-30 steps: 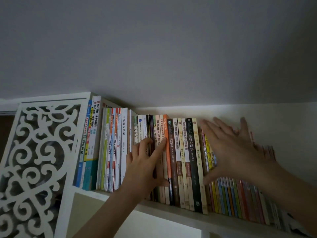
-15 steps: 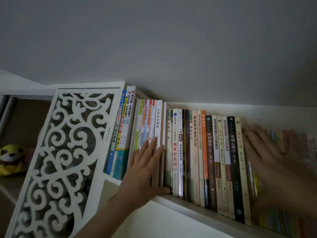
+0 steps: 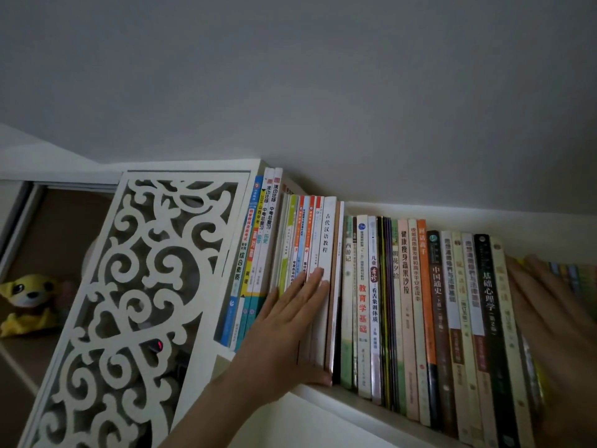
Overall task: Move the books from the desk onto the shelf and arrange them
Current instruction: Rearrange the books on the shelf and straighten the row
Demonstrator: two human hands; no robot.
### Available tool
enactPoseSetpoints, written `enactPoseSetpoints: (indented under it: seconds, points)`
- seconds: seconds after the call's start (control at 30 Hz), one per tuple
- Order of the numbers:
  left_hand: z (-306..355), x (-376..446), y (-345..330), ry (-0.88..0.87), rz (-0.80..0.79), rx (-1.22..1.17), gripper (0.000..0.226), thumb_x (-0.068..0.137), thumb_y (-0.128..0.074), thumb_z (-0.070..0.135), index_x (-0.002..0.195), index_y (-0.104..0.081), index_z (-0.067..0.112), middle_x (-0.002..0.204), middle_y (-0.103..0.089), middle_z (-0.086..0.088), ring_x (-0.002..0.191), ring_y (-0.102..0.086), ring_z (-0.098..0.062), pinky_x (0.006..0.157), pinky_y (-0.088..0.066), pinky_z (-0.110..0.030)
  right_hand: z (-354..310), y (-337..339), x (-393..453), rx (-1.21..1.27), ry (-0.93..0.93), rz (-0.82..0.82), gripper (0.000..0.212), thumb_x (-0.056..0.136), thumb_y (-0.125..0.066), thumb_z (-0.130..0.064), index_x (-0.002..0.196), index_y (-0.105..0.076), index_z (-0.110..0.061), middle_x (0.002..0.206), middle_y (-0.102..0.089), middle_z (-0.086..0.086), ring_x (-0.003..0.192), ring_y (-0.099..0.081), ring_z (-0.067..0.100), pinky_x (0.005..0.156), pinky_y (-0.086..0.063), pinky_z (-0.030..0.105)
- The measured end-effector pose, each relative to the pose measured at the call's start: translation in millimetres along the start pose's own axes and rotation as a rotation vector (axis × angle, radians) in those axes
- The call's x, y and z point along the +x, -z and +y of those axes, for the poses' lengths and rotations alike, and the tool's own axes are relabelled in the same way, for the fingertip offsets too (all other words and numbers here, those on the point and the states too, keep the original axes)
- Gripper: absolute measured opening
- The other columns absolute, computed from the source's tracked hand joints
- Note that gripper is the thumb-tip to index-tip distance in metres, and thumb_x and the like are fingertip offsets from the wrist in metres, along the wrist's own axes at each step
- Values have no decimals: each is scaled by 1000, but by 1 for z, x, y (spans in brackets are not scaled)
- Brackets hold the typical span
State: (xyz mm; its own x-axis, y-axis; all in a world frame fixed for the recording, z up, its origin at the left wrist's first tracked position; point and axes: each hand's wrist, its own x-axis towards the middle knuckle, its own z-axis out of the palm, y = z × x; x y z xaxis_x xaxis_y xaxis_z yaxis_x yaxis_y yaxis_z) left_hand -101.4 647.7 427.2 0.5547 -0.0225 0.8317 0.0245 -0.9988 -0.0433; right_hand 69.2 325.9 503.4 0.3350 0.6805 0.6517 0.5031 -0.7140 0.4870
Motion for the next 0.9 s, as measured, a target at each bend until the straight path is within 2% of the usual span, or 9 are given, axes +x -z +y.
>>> enactPoseSetpoints:
  seconds: [0.03, 0.17, 0.23, 0.27, 0.33, 0.43, 0.53, 0.77, 0.9]
  points:
    - [-4, -2, 2, -12, -2, -5, 114, 78, -68, 57, 149, 20, 37, 152, 33, 26, 141, 32, 1, 120, 13, -38, 8, -5, 2, -21, -21, -47, 154, 39, -59, -94, 156, 0, -14, 164, -4, 14, 149, -11, 40, 105, -14, 78]
    - [-12, -4, 7, 10, -42, -10, 110, 81, -64, 57, 141, 28, 47, 147, 37, 33, 137, 35, 4, 116, 20, -30, 12, -16, 10, 8, -48, -99, 137, 53, -36, -98, 157, 3, -18, 165, 2, 4, 151, -8, 32, 105, -23, 75]
    - [-17, -3, 5, -14, 1, -2, 111, 79, -63, 58, 141, 27, 50, 150, 32, 32, 140, 31, 3, 115, 17, -30, -2, 1, 9, 50, -32, -80, 166, 25, -47, -104, 157, 2, -17, 165, 3, 4, 151, -5, 32, 106, -19, 75]
    - [-20, -2, 5, -20, 15, 2, 110, 78, -65, 57, 145, 22, 49, 153, 28, 31, 142, 27, 2, 116, 14, -32, -7, 11, 8, 39, -26, -66, 177, 11, -40, -106, 157, -1, -14, 165, 1, 7, 151, -6, 34, 105, -17, 77]
    - [-23, -3, 5, -13, 27, 9, 110, 76, -69, 54, 151, 10, 41, 157, 21, 26, 145, 22, 0, 119, 6, -36, -18, 30, 3, -6, -8, -18, 182, 6, -26, -108, 156, -5, -7, 163, -5, 14, 149, -8, 37, 103, -8, 81]
    - [-23, -7, 4, -7, 58, 12, 114, 71, -76, 49, 155, 1, 33, 161, 12, 19, 148, 14, -4, 119, -7, -46, -31, 50, -6, 8, 22, -76, 177, 14, -39, -106, 153, 17, -12, 162, 16, 10, 148, 16, 27, 113, 10, 67]
    - [-18, -7, 0, 5, 90, -2, 124, 63, -87, 38, 156, -5, 27, 164, 3, 11, 151, 3, -11, 115, -23, -58, -33, 53, -14, 29, -18, -140, 174, 23, -60, -96, 144, 37, -18, 153, 41, 2, 142, 36, 24, 112, 8, 70]
    - [6, -4, 2, -34, 47, -19, 123, 62, -87, 38, 155, -7, 34, 163, 3, 14, 151, 6, -11, 114, -18, -58, -31, 60, -20, 2, -47, -179, 172, 30, -72, -87, 141, 41, -18, 147, 48, 3, 136, 43, 24, 108, 10, 75]
    - [1, -4, -1, -12, 58, 91, 131, 55, -92, 35, 156, -8, 29, 164, -4, 5, 151, -1, -18, 112, -23, -62, -34, 58, -18, -34, -38, -141, 174, 28, -72, -86, 145, 35, -15, 153, 39, 7, 141, 36, 28, 105, 10, 78]
